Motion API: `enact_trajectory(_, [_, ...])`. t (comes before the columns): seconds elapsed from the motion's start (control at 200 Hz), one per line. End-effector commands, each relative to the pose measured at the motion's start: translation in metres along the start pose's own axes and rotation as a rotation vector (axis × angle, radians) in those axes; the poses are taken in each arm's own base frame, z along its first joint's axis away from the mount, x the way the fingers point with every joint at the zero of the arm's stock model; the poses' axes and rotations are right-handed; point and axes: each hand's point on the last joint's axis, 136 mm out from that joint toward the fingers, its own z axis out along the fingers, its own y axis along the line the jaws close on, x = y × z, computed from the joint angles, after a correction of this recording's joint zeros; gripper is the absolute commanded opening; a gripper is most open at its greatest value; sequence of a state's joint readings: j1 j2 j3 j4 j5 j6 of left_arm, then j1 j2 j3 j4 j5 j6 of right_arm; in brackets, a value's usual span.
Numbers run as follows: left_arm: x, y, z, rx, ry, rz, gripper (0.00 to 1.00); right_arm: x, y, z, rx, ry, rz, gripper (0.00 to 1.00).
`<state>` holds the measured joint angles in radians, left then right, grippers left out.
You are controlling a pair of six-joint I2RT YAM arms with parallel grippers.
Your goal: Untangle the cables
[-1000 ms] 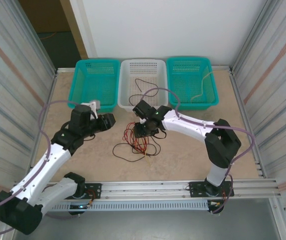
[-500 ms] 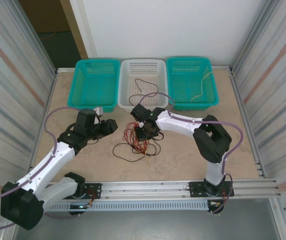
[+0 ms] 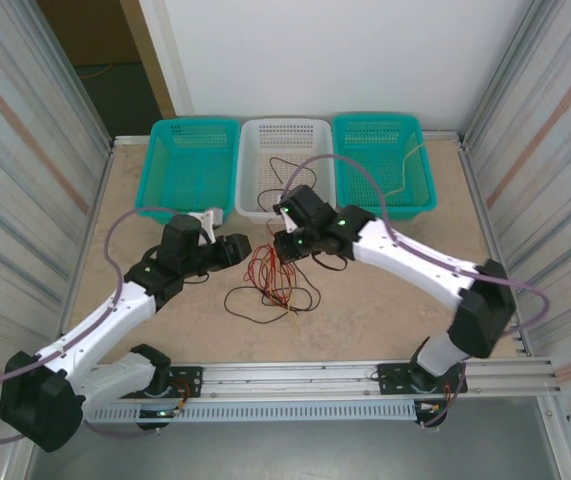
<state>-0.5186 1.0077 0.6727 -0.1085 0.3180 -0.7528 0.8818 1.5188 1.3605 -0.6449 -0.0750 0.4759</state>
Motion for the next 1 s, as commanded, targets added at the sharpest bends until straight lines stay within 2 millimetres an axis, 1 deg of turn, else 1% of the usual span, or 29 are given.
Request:
enact_trajectory(0.0, [-0.026, -0.046, -0.005, 0.157, -0.090, 0.098, 0.46, -0.025, 0.008, -0.038, -0.013, -0.120, -0.068, 0.00])
enact_trajectory(0.115, [-0.042, -0.071, -0.007, 0.236, -0.132, 0.149, 0.49, -0.046, 0.009, -0.068, 0.001, -0.209, -0.083, 0.00])
enact_trajectory(0.235, [-0.051, -0.097, -0.009, 0.310, -0.144, 0.239, 0.53, -0.066, 0.014, -0.097, -0.038, -0.288, -0.075, 0.00])
enact_trajectory(0.411, [-0.052, -0.133, -0.011, 0.392, -0.143, 0.400, 0.63, -0.090, 0.024, -0.132, -0.163, -0.373, -0.030, 0.00])
enact_trajectory(0.546, [-0.051, -0.152, -0.010, 0.454, -0.135, 0.460, 0.68, -0.106, 0.025, -0.156, -0.268, -0.438, 0.035, 0.00])
enact_trajectory(0.641, [-0.046, -0.155, -0.001, 0.465, -0.104, 0.478, 0.70, -0.115, 0.025, -0.171, -0.342, -0.482, 0.075, 0.00])
enact_trajectory(0.802, [-0.037, -0.147, 0.016, 0.442, -0.060, 0.481, 0.70, -0.127, 0.027, -0.192, -0.434, -0.524, 0.115, 0.00])
enact_trajectory(0.887, [-0.036, -0.144, 0.022, 0.427, -0.048, 0.474, 0.67, -0.130, 0.026, -0.199, -0.456, -0.538, 0.122, 0.00])
enact_trajectory(0.997, [-0.034, -0.142, 0.025, 0.423, -0.036, 0.472, 0.63, -0.133, 0.021, -0.206, -0.469, -0.555, 0.144, 0.00])
